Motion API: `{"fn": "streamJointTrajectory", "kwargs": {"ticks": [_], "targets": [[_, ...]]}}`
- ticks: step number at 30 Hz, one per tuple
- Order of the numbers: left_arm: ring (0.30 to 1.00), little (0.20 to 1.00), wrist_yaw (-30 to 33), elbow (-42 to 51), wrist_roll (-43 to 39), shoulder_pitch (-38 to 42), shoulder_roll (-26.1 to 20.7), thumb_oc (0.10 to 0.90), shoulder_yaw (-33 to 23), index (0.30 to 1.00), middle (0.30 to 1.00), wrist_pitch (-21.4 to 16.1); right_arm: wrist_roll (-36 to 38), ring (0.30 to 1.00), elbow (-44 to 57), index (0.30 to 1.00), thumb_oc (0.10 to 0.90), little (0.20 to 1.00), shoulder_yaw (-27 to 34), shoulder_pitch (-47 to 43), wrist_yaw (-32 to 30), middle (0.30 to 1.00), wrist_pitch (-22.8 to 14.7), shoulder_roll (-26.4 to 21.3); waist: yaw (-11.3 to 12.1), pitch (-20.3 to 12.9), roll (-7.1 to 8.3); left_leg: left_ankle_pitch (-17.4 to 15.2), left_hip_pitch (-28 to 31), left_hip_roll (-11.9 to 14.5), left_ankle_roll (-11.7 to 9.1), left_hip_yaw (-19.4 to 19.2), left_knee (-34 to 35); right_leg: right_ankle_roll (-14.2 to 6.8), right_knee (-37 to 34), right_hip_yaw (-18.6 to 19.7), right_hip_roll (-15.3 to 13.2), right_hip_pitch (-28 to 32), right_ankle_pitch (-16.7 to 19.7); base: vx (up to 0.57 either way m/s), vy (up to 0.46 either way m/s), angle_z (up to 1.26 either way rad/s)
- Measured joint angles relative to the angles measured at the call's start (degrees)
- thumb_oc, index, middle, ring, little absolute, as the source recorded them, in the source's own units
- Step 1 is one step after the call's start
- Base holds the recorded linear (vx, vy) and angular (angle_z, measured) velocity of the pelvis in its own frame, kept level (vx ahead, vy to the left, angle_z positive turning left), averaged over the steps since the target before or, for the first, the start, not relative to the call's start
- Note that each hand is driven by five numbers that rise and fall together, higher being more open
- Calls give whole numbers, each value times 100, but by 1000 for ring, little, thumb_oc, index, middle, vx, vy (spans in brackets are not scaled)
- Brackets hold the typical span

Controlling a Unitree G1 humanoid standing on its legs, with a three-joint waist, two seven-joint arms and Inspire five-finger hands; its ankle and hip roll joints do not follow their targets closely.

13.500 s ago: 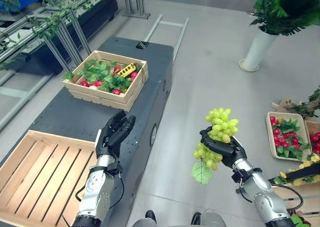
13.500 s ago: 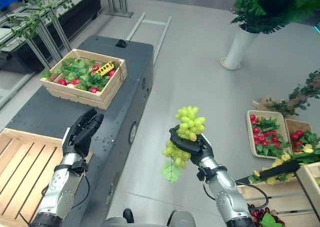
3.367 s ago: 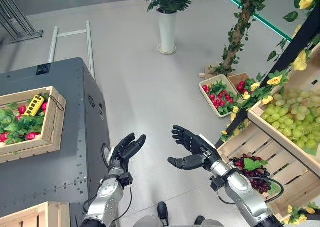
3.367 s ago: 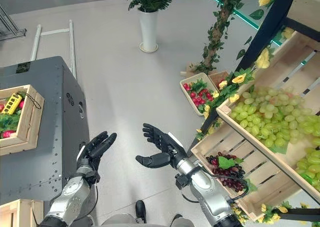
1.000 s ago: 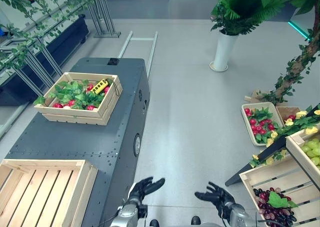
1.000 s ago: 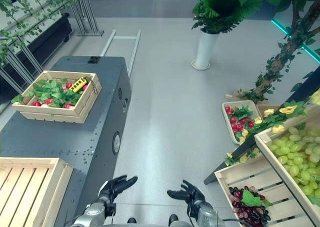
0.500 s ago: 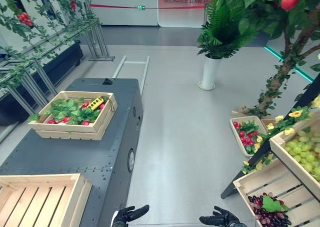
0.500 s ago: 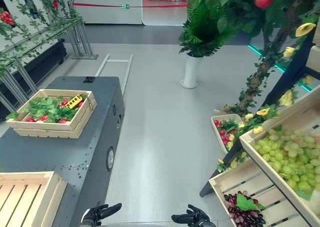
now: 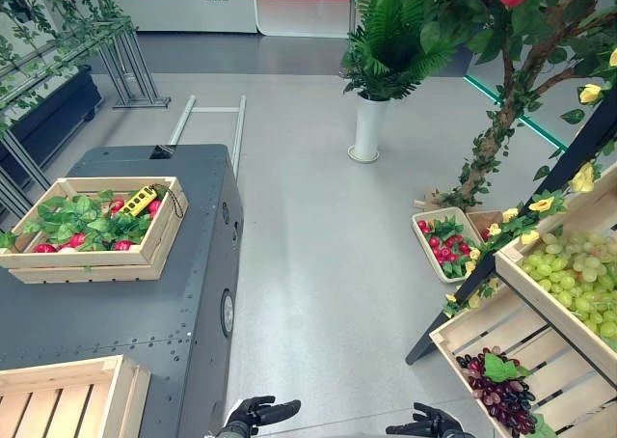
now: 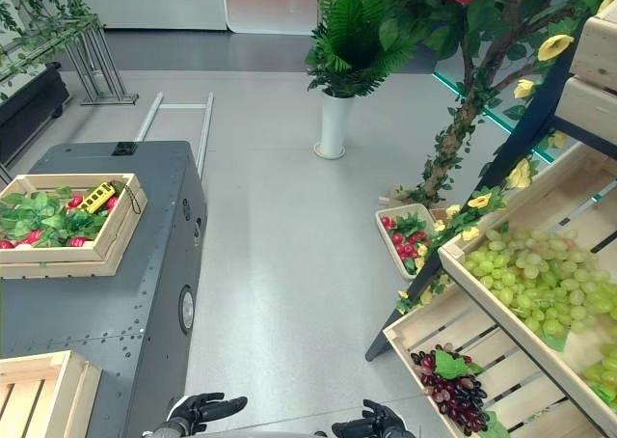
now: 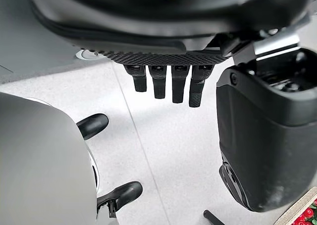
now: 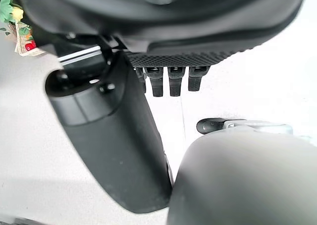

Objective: Pick up the fruits from the basket on one side to the basket on the other side

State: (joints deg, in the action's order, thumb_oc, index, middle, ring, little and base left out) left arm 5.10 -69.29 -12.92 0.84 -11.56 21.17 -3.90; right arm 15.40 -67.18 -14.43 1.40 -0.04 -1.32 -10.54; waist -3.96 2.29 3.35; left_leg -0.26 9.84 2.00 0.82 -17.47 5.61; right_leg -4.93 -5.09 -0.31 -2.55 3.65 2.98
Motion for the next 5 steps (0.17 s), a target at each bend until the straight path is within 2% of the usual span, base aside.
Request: {"fn": "streamJointTrajectory", "kwargs": {"ticks": [5], "targets": [[900, 900, -4, 34, 44, 3, -4, 800, -6, 900, 900, -1, -160, 900, 8, 900, 800, 900, 0, -57, -63, 900, 53, 1, -2, 48, 0, -3, 4, -11, -5, -6, -1, 1, 0, 17, 10, 0, 0, 0, 0, 0]]}}
